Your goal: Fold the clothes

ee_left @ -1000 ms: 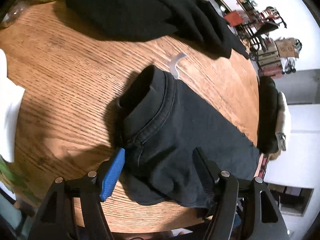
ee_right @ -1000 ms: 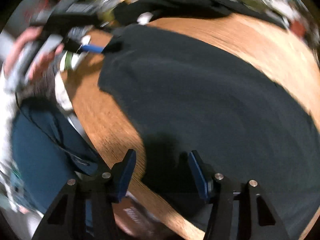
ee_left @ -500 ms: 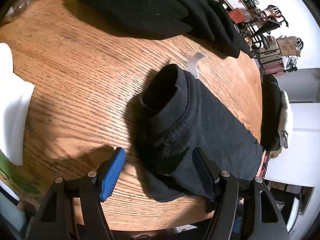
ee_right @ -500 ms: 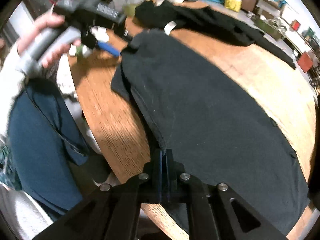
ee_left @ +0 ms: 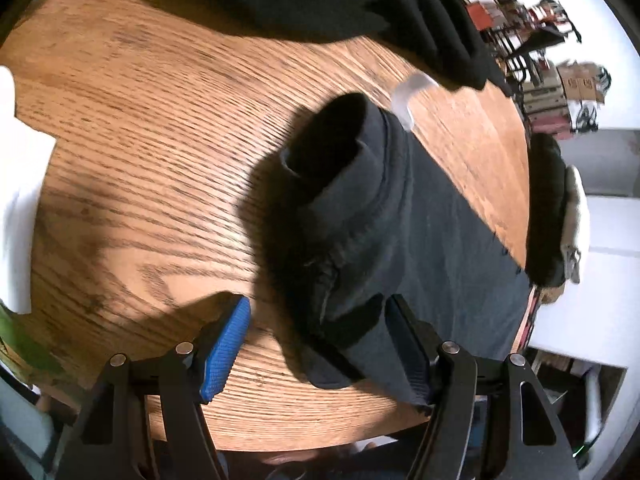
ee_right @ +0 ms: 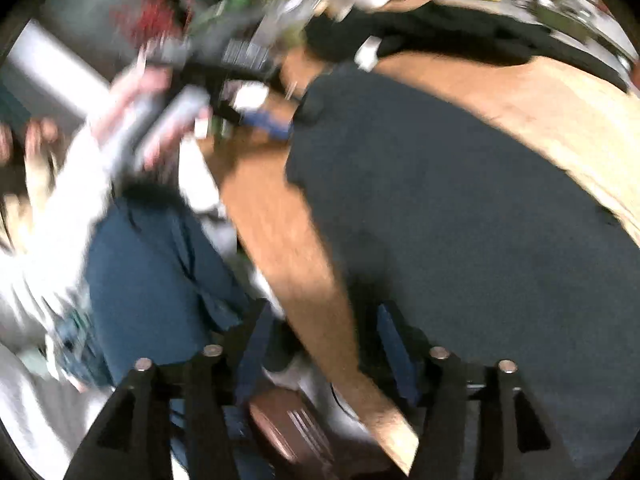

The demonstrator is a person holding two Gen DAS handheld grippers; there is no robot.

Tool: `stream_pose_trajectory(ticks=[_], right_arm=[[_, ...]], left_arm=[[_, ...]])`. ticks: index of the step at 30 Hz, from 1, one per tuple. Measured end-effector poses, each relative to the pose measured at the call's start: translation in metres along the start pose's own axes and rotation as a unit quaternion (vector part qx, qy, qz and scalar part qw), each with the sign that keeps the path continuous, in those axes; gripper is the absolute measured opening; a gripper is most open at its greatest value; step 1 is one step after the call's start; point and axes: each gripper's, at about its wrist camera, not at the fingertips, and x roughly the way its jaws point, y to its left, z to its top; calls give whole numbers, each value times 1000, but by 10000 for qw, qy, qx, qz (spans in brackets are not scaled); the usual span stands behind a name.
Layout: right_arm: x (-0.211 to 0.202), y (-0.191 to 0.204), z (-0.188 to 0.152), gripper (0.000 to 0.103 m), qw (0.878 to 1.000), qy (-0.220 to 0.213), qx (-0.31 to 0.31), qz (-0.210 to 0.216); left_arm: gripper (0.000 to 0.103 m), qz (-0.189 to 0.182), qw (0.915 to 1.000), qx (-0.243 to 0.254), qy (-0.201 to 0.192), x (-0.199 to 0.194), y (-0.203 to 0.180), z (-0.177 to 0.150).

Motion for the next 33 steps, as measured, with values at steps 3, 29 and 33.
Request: stream_pose_trajectory(ticks=[3,29,33], right_arm=[[-16,-23,-1,73,9990,-223,315,-235],[-151,-241,-119,82,8700,-1862,4492,-818],[-149,-233,-116,82,8743,-1879,4391,-864]], left_arm=[[70,48,10000,61,-58,3,-8,1],[61,39,9989,-241,-406,8,-23,25],[10,187,9990,105,-390,-3,-53,17]])
